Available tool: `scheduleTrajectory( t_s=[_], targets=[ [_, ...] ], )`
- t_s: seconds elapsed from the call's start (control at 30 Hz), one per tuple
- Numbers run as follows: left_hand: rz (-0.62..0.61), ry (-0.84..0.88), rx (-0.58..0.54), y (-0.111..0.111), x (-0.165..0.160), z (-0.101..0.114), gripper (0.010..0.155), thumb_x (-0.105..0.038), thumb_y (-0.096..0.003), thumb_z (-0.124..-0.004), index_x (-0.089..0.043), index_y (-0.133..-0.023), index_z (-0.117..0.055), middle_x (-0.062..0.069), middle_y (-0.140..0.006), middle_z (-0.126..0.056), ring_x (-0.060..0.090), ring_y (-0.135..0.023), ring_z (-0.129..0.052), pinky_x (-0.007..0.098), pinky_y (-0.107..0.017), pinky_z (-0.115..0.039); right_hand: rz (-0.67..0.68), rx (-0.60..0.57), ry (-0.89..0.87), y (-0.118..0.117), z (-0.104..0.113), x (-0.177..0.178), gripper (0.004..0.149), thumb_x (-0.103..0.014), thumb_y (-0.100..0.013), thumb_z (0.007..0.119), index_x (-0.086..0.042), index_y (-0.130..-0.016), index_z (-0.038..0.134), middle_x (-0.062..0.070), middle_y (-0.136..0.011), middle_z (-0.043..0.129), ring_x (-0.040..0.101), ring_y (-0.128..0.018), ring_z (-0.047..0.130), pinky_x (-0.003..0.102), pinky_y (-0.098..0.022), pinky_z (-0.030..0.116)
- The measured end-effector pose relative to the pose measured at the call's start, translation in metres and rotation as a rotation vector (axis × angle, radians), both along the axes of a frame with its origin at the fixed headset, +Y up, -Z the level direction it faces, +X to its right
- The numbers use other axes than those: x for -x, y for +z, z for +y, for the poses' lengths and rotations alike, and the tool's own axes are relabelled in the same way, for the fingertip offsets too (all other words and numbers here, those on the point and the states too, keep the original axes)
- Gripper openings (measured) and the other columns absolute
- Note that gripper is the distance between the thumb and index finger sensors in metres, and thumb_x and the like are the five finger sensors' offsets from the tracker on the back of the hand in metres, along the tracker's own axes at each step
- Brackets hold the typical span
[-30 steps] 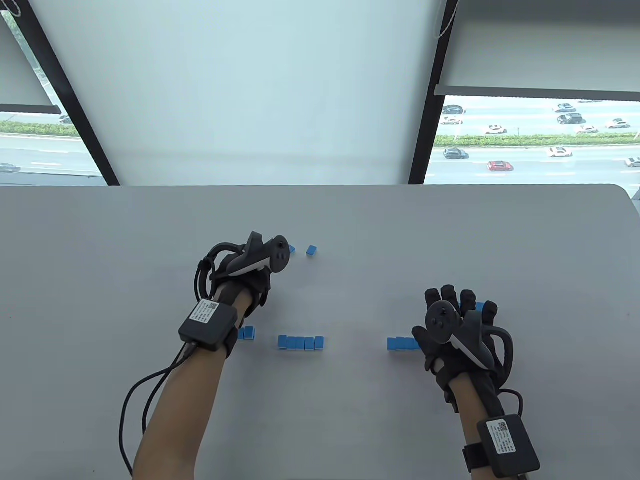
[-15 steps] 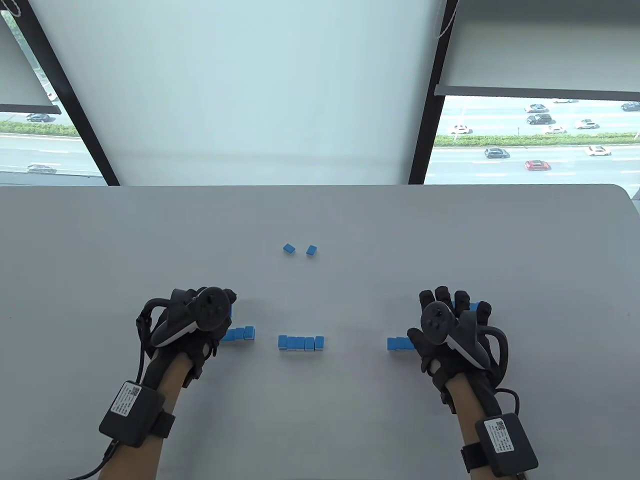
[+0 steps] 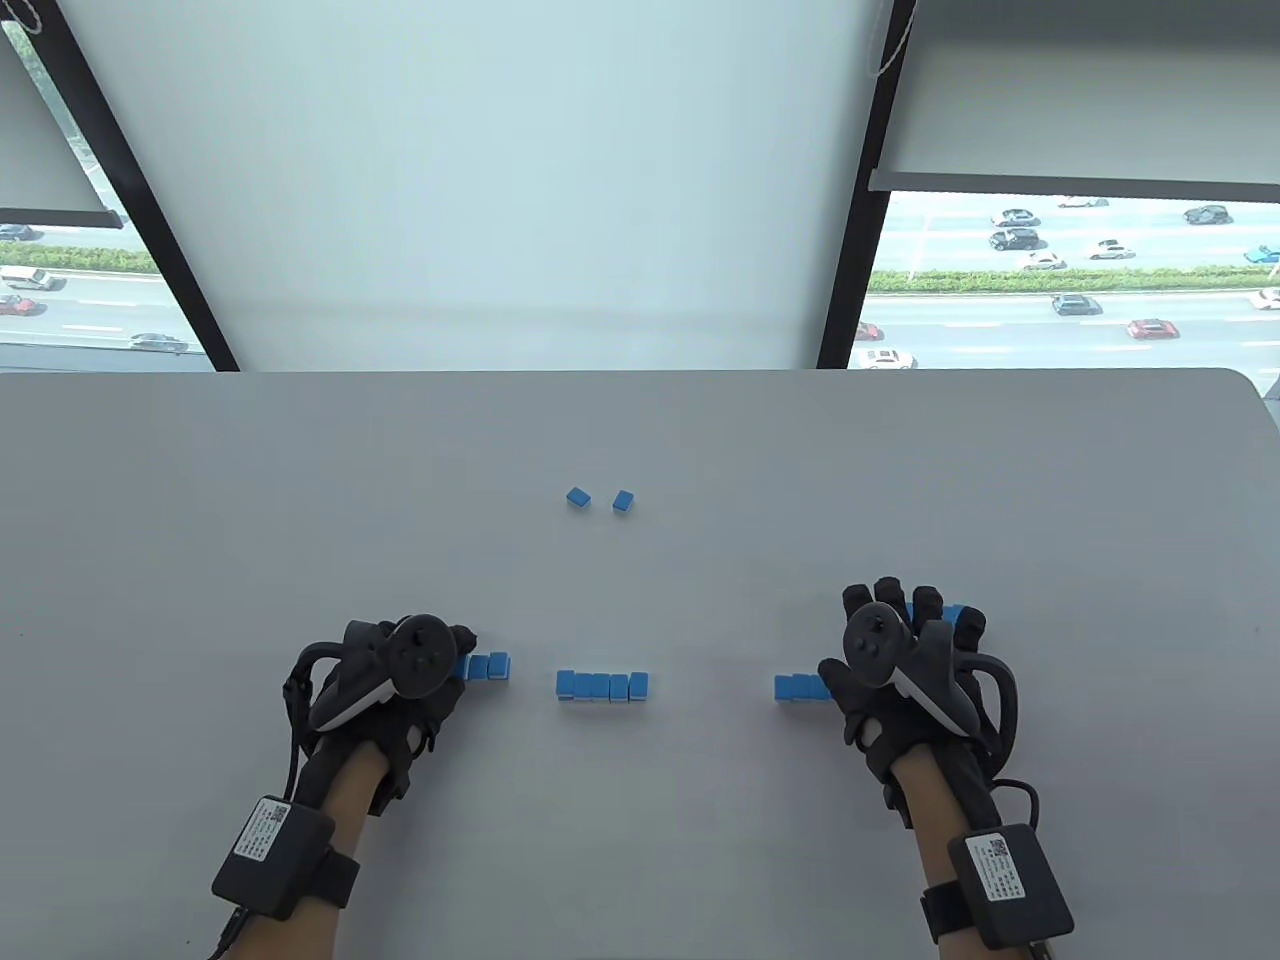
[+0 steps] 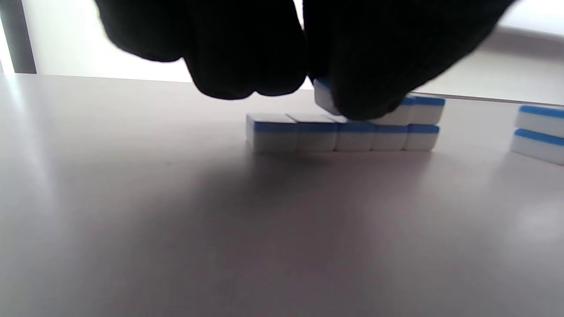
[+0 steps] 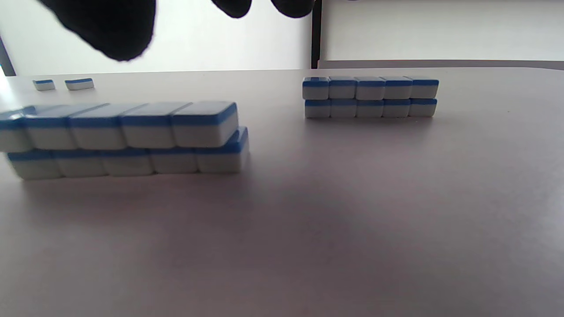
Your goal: Build mahjong tile wall
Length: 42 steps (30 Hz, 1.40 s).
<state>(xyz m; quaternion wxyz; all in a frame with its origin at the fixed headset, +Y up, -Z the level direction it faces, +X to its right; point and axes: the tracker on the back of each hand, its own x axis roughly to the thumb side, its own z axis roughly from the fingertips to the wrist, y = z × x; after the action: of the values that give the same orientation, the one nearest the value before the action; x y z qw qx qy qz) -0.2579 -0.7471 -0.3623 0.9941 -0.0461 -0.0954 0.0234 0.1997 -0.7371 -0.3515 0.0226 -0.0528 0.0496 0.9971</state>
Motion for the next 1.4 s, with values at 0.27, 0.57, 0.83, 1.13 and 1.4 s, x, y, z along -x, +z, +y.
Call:
scheduleTrajectory(
  t_s=[0.27,0.57,0.83,1.13,1.4],
  targets=[
    [-0.004,-0.001,0.007,-0.001,-0.002,-0.002,0.057,-0.042,-0.0405,-0.087,-0.029,-0.095,-0.076,0.0,-0.095,-0.077,0.029,-0.081,-0.084,0.056,-0.065,-0.069,0.004,0.001,0.003,0.0,0.0,0.001,0.079,-0.064,-0.044,0.07,-0.037,-0.109,0.033,-0.004,-0.118,0.027,0.037,-0.106,0.024,0.064,-0.068,0.014],
    [0.002,0.0,0.024,0.001,-0.002,0.001,0.061,-0.045,-0.0406,-0.086,-0.03,-0.098,-0.072,0.001,-0.097,-0.077,0.029,-0.083,-0.083,0.057,-0.066,-0.068,0.007,-0.004,0.005,0.0,0.001,0.001,0.079,-0.064,-0.044,0.07,-0.037,-0.109,0.033,-0.004,-0.118,0.027,0.037,-0.106,0.024,0.064,-0.068,0.014],
    [-0.001,-0.014,-0.08,-0.01,-0.011,0.037,0.061,-0.05,-0.0403,-0.085,-0.03,-0.097,-0.075,-0.002,-0.092,-0.086,0.027,-0.078,-0.092,0.055,-0.062,-0.075,0.011,-0.024,0.007,0.001,0.005,0.002,0.079,-0.064,-0.044,0.07,-0.037,-0.109,0.033,-0.004,-0.118,0.027,0.037,-0.107,0.024,0.064,-0.068,0.014],
    [0.022,-0.082,-0.07,-0.087,-0.065,0.065,0.063,-0.054,-0.04,-0.083,-0.028,-0.097,-0.075,-0.004,-0.087,-0.091,0.025,-0.072,-0.097,0.053,-0.058,-0.079,0.008,-0.026,0.001,0.002,0.006,0.001,0.079,-0.064,-0.044,0.07,-0.037,-0.109,0.033,-0.005,-0.118,0.027,0.037,-0.107,0.024,0.064,-0.068,0.014],
    [0.196,0.089,0.199,-0.17,-0.1,0.037,0.067,-0.057,-0.0406,-0.08,-0.024,-0.099,-0.072,-0.001,-0.085,-0.094,0.026,-0.069,-0.099,0.053,-0.056,-0.081,0.008,-0.017,-0.016,0.001,0.005,-0.001,0.079,-0.064,-0.044,0.07,-0.037,-0.109,0.033,-0.004,-0.118,0.027,0.037,-0.107,0.024,0.064,-0.068,0.014]
  ],
)
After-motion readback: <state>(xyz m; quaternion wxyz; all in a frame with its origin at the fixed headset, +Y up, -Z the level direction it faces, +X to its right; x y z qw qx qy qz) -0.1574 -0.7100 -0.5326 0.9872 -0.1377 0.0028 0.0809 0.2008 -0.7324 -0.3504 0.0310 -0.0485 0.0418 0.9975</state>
